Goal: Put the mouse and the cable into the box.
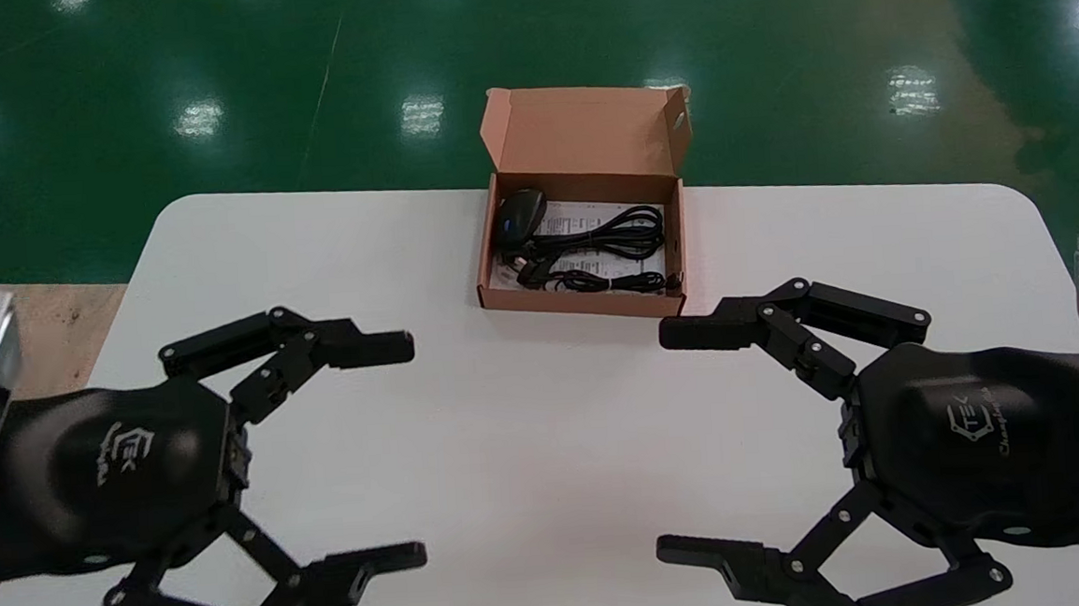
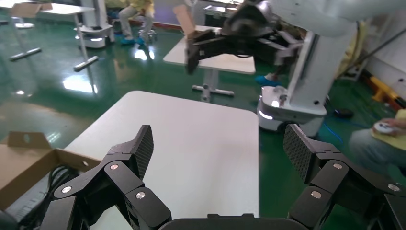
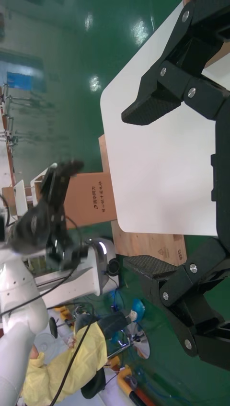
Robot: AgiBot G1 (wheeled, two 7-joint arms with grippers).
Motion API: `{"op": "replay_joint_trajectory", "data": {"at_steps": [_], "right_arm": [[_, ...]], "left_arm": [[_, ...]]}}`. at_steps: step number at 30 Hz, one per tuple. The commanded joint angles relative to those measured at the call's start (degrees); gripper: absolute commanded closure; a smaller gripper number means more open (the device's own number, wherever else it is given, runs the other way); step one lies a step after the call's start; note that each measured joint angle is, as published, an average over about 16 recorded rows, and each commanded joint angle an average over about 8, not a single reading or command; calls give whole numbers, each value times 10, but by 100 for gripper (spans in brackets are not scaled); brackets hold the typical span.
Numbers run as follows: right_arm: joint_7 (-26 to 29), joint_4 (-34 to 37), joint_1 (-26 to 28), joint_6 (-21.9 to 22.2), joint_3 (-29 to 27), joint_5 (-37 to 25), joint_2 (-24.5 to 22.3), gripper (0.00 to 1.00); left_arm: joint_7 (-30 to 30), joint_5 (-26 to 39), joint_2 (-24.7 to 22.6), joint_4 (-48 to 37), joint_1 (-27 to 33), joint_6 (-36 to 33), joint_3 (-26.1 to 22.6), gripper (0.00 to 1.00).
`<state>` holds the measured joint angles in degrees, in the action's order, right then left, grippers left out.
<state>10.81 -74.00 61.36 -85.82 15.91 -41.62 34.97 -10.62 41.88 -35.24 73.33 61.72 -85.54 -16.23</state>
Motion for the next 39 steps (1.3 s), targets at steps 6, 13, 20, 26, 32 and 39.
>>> {"op": "replay_joint_trajectory", "data": {"at_steps": [6, 13, 20, 26, 32, 39], "right_arm": [[4, -6, -4, -2, -2, 4, -1, 0], [2, -1, -2, -1, -1, 1, -1, 0], [1, 1, 0, 0, 0, 0, 0, 0], [0, 3, 1, 1, 0, -1, 0, 0], [0, 3, 1, 1, 1, -1, 0, 0], [0, 4, 1, 1, 1, -2, 0, 0]], "left_arm": [[-4, -4, 13, 16, -10, -12, 14, 0], [-3, -3, 8, 9, -6, -7, 8, 0], [-2, -2, 4, 5, -3, -4, 5, 0], [-1, -1, 3, 3, -2, -2, 3, 0], [-1, -1, 2, 2, -1, -1, 2, 0], [-1, 0, 1, 1, -1, -1, 1, 0]]}}
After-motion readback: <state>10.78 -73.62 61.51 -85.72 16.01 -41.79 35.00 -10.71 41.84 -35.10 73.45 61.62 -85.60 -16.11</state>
